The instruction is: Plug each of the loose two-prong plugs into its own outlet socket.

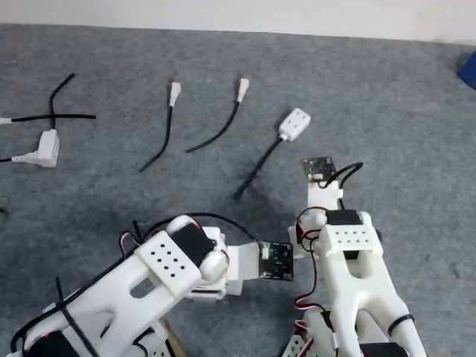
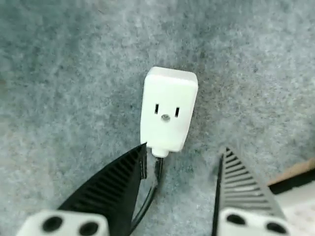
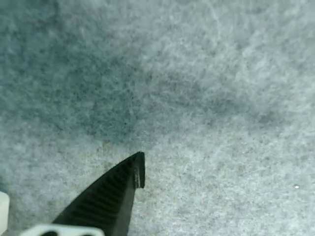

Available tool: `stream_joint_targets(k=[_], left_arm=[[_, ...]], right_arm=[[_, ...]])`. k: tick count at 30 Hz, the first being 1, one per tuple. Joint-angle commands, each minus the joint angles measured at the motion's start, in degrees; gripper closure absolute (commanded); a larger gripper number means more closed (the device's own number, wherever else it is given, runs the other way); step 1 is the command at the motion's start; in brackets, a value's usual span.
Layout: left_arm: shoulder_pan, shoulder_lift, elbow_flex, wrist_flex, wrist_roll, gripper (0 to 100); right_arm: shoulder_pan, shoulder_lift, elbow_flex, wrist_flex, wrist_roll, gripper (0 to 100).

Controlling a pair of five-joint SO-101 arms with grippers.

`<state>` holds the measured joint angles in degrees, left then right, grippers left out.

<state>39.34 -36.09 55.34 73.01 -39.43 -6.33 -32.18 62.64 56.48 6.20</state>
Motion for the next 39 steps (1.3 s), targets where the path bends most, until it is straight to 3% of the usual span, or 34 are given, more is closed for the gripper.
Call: stream_joint_targets(k=[1,13,19,25,33,39], left_arm=[[-0.40,-0.92,1.80,-5.36,-0.35,78],[-3.56,0.75,5.85,-11.34,-1.58,78],[-7.25,14.73,3.12,-18.20,-2.37,78],[-9.98,27.12,-7.43,-18.55,-5.98,84],[-18.51,28.70,-27.21,-1.85,-15.12,96],[-23.78,28.88,-33.45,3.87,-18.46,100]], right_arm=[[-0.40,-1.27,-0.48,-0.75,0.70,43.0],[-0.40,-1.36,-0.48,-0.75,0.70,43.0],[-0.40,-1.36,-0.48,-0.75,0.70,43.0],[-0.40,-1.36,-0.40,-0.75,0.70,43.0],[-0.40,-1.27,-0.48,-0.75,0.70,43.0],[-0.40,-1.27,-0.48,-0.75,0.70,43.0]])
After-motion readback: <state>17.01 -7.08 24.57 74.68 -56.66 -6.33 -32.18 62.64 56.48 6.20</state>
